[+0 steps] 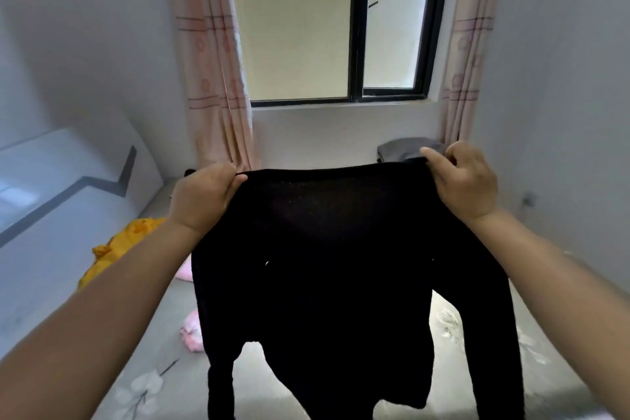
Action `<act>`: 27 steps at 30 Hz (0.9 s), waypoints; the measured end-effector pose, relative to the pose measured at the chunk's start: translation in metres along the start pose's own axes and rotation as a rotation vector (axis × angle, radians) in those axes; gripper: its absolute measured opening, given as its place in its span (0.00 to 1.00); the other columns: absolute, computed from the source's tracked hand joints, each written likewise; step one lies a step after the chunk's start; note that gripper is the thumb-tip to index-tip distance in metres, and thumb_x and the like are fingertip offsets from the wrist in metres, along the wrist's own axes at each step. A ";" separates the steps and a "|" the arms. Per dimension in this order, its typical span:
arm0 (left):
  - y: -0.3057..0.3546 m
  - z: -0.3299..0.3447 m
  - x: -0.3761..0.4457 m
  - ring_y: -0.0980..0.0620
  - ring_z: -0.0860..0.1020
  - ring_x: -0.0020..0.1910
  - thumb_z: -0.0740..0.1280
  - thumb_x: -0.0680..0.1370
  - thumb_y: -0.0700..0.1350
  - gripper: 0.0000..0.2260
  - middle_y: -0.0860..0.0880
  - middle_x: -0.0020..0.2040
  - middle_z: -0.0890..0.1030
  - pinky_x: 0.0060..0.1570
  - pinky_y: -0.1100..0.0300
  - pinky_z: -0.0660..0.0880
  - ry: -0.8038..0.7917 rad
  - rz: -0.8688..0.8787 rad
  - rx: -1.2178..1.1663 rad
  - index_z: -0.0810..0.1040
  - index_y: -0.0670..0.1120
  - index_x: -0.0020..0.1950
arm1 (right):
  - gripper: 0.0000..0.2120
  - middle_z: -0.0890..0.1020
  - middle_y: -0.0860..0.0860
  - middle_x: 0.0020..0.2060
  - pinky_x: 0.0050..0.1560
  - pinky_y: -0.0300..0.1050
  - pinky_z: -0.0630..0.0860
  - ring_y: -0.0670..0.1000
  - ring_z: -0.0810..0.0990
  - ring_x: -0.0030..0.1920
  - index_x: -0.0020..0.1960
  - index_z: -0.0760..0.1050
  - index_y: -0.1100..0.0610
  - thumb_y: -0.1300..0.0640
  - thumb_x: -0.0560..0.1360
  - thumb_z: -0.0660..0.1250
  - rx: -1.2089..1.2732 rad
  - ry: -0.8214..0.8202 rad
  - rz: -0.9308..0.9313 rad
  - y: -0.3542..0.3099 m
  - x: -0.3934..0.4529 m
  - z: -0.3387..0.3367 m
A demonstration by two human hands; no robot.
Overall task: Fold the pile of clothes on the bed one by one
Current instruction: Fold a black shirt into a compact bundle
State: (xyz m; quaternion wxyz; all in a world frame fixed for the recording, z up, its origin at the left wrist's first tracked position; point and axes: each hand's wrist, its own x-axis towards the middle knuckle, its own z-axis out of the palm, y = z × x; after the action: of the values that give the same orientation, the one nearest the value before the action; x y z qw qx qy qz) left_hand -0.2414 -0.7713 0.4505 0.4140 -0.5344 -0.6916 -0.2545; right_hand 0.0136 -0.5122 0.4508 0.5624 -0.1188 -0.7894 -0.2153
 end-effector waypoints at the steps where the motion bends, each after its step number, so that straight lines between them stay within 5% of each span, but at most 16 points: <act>1: 0.000 0.002 -0.003 0.40 0.76 0.25 0.41 0.79 0.58 0.35 0.36 0.29 0.76 0.20 0.54 0.70 -0.042 -0.034 -0.005 0.75 0.34 0.34 | 0.08 0.74 0.61 0.27 0.21 0.45 0.71 0.60 0.75 0.26 0.45 0.82 0.67 0.70 0.65 0.71 0.019 -0.027 0.006 0.001 -0.005 0.004; 6: -0.015 0.041 -0.018 0.41 0.76 0.24 0.41 0.80 0.56 0.35 0.37 0.28 0.75 0.20 0.57 0.69 -0.136 0.015 0.093 0.74 0.34 0.32 | 0.08 0.74 0.61 0.27 0.21 0.44 0.70 0.59 0.74 0.27 0.44 0.81 0.68 0.70 0.65 0.70 0.108 -0.149 -0.014 0.003 -0.036 0.056; 10: -0.033 0.107 -0.043 0.36 0.76 0.28 0.44 0.79 0.57 0.32 0.33 0.31 0.76 0.24 0.54 0.67 -0.308 -0.140 0.119 0.73 0.33 0.34 | 0.10 0.73 0.61 0.27 0.20 0.41 0.68 0.58 0.75 0.27 0.43 0.82 0.65 0.62 0.69 0.63 0.200 -0.252 -0.010 0.008 -0.075 0.135; 13: -0.045 0.168 -0.055 0.34 0.77 0.38 0.55 0.80 0.52 0.24 0.31 0.39 0.77 0.32 0.48 0.69 -0.479 -0.320 0.144 0.74 0.32 0.40 | 0.06 0.73 0.60 0.26 0.19 0.39 0.67 0.57 0.74 0.25 0.41 0.82 0.64 0.64 0.66 0.68 0.269 -0.337 0.003 0.013 -0.106 0.206; 15: -0.053 0.208 -0.064 0.34 0.77 0.46 0.54 0.79 0.54 0.24 0.31 0.46 0.77 0.38 0.47 0.68 -0.633 -0.435 0.194 0.74 0.32 0.47 | 0.06 0.73 0.60 0.27 0.19 0.40 0.67 0.58 0.75 0.26 0.41 0.82 0.65 0.66 0.64 0.70 0.320 -0.439 0.047 0.014 -0.130 0.248; 17: -0.061 0.245 -0.080 0.34 0.76 0.47 0.49 0.76 0.58 0.29 0.30 0.48 0.77 0.40 0.47 0.67 -0.749 -0.477 0.208 0.74 0.32 0.49 | 0.06 0.73 0.61 0.27 0.20 0.43 0.69 0.59 0.75 0.27 0.41 0.81 0.66 0.66 0.65 0.69 0.374 -0.548 0.106 0.013 -0.157 0.282; 21: -0.075 0.300 -0.119 0.35 0.75 0.47 0.60 0.79 0.50 0.18 0.31 0.47 0.75 0.40 0.47 0.66 -0.895 -0.584 0.168 0.72 0.33 0.50 | 0.05 0.74 0.63 0.28 0.22 0.47 0.71 0.61 0.76 0.29 0.41 0.80 0.67 0.66 0.66 0.68 0.435 -0.727 0.197 0.003 -0.203 0.335; 27: -0.098 0.358 -0.162 0.40 0.75 0.48 0.64 0.76 0.51 0.18 0.36 0.48 0.76 0.43 0.50 0.66 -1.080 -0.595 0.048 0.73 0.34 0.49 | 0.05 0.73 0.64 0.29 0.26 0.47 0.70 0.61 0.74 0.29 0.43 0.80 0.67 0.67 0.68 0.68 0.472 -0.876 0.225 -0.004 -0.240 0.401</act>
State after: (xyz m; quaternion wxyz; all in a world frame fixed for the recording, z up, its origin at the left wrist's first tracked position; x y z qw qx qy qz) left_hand -0.4278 -0.6019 0.1339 -0.0715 -0.3626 -0.9285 -0.0367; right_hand -0.2420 -0.3124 0.1149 0.2100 -0.1519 -0.9605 0.1010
